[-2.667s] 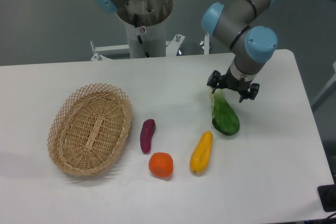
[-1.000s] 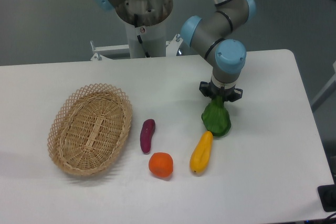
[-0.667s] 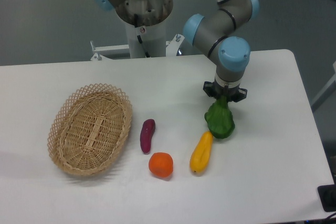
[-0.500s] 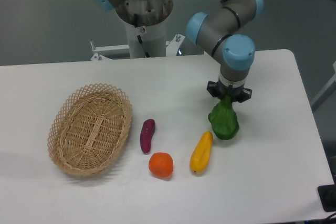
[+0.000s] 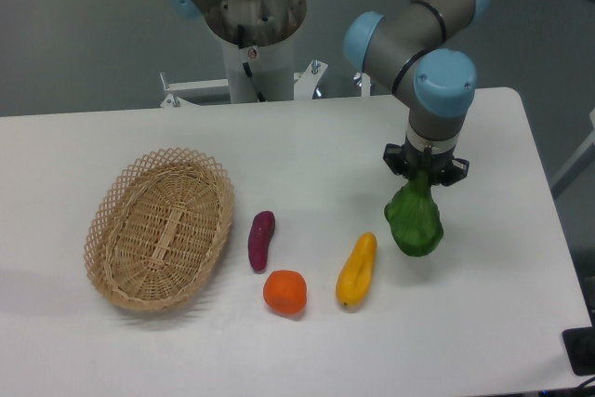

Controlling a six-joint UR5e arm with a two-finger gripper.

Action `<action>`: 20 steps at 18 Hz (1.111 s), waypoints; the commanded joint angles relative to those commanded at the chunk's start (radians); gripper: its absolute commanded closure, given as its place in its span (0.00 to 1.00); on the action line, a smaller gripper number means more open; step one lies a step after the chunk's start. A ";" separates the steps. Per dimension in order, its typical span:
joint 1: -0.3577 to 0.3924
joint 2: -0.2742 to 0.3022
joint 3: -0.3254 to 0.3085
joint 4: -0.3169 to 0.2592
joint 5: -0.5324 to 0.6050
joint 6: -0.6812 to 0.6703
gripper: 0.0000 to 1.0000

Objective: Pick up the green vegetable from the table
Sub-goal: 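Lift the grasped bok choy up off the table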

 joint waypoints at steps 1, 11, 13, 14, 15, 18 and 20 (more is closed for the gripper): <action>-0.003 -0.003 0.014 0.000 -0.003 0.002 0.66; -0.072 -0.075 0.164 -0.077 0.009 0.003 0.66; -0.072 -0.077 0.169 -0.077 0.008 0.005 0.66; -0.072 -0.077 0.173 -0.077 0.008 0.011 0.66; -0.071 -0.081 0.178 -0.078 0.008 0.024 0.66; -0.069 -0.081 0.180 -0.077 0.008 0.032 0.66; -0.066 -0.081 0.178 -0.077 0.006 0.034 0.66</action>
